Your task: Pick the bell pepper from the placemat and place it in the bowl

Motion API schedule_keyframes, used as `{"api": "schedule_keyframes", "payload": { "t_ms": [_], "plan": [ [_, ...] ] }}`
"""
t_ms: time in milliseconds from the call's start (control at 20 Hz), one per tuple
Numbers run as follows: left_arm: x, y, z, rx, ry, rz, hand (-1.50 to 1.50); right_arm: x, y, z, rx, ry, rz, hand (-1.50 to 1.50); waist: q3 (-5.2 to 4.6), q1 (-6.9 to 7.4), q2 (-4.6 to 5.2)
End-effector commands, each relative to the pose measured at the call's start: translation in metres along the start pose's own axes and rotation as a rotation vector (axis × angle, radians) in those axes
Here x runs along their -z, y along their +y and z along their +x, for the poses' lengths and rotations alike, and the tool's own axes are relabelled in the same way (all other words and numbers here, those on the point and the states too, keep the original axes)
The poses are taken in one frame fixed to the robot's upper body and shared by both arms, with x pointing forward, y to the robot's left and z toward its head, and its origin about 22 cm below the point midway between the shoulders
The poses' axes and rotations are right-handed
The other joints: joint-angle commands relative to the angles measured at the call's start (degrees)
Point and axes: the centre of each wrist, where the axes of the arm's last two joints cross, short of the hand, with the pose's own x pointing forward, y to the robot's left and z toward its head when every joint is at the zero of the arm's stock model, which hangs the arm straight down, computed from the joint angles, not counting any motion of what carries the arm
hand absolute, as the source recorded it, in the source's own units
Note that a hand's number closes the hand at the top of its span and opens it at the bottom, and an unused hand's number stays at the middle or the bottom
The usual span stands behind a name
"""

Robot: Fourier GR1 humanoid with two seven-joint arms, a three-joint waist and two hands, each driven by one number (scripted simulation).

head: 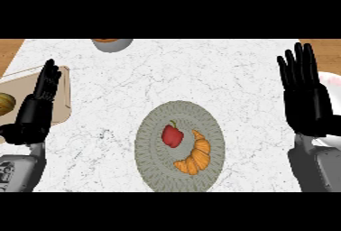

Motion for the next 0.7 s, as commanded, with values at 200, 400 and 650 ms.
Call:
{"api": "schedule_keyframes", "payload": {
  "t_ms": [200, 400, 650],
  "plan": [
    [0.011, -0.007, 0.014, 0.056, 0.095, 0.016, 0.00, -0.006, 0.024, -0.025, -0.113, 0.149, 0.371, 1.50, 0.38, 2.93, -0.59],
    [0.006, -0.017, 0.009, 0.028, 0.171, 0.016, 0.00, -0.035, -0.016, -0.052, -0.482, 0.066, -0.088, -1.50, 0.37, 1.26, -0.68],
    [-0.007, -0.029, 0.023, 0.016, 0.199, -0.011, 0.00, -0.058, 0.013, -0.052, -0.483, -0.037, 0.284, -1.50, 0.29, 1.82, -0.98]
  ]
}}
